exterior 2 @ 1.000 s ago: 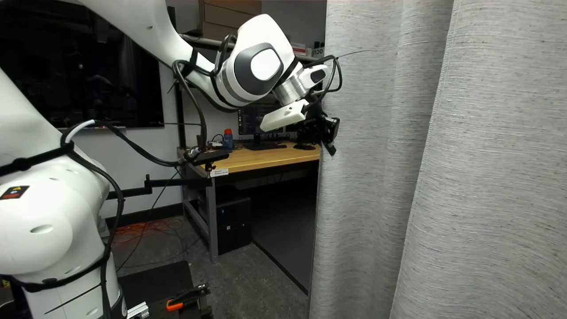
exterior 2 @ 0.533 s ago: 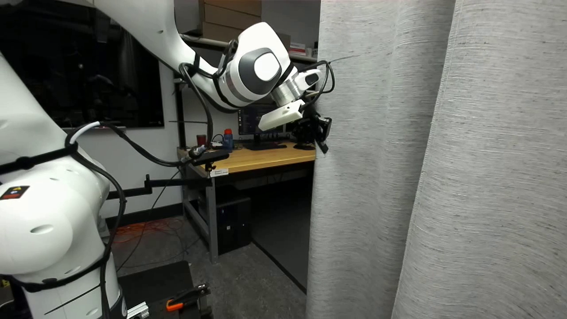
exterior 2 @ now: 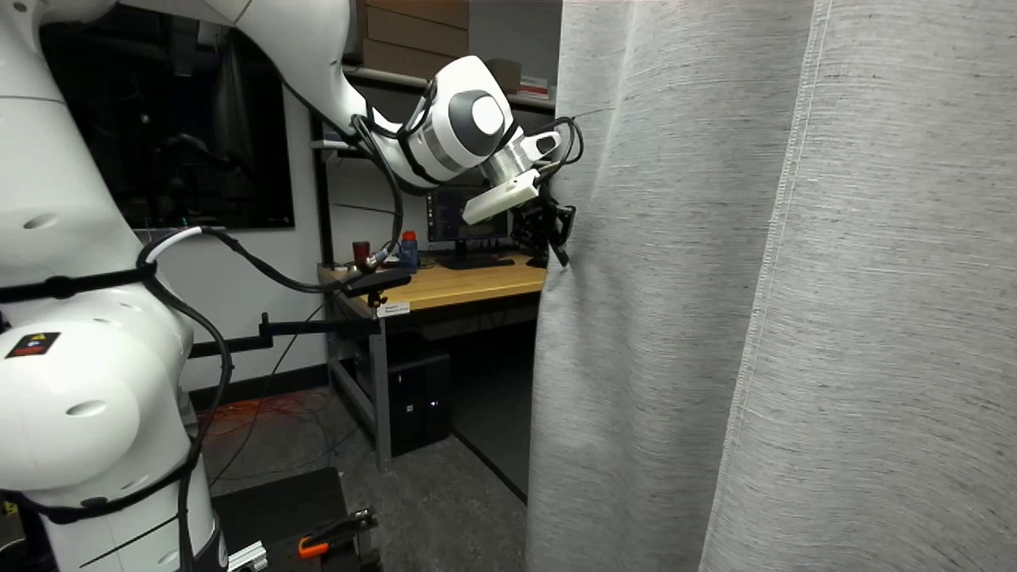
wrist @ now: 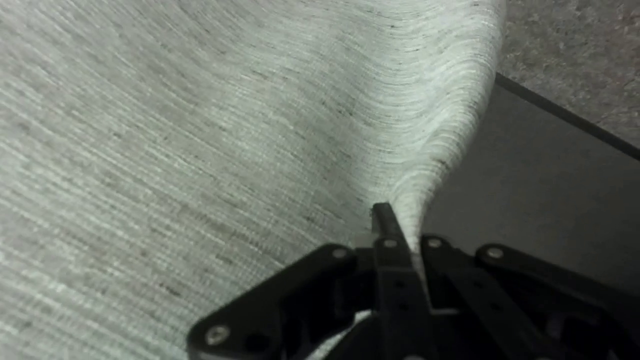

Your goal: Close the curtain

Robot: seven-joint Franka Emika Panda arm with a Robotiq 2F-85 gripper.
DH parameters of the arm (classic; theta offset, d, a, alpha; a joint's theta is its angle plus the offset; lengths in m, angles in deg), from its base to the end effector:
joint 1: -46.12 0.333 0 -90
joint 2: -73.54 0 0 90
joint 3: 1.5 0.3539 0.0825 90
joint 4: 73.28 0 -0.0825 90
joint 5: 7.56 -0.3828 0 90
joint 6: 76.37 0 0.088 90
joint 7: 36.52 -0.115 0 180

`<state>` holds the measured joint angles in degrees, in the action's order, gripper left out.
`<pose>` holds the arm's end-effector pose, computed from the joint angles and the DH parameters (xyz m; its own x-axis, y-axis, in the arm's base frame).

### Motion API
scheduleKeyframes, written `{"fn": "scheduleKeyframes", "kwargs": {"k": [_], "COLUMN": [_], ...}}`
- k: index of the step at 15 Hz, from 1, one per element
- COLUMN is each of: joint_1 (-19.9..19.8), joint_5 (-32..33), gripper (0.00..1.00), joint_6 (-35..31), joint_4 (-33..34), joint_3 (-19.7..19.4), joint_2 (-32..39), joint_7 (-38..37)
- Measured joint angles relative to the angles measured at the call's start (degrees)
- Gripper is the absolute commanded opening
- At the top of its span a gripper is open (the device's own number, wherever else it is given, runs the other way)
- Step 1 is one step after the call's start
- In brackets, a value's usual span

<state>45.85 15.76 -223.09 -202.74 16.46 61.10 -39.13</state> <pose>0.4893 0.1706 0.5329 0.7167 0.5557 0.4214 0.4084 -0.8242 0.3922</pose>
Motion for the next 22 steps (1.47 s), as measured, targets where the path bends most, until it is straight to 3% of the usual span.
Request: {"fn": "scheduleKeyframes", "kwargs": {"k": [15, 22], "joint_1": [13.4, 18.7], "joint_5": [23.5, 26.5], "gripper": [0.0, 0.0], "joint_6": [17.9, 22.0], "joint_4": [13.9, 16.6], "joint_3": [3.5, 4.3], "joint_2": [11.0, 12.5], "joint_7": [-8.8, -5.0]}}
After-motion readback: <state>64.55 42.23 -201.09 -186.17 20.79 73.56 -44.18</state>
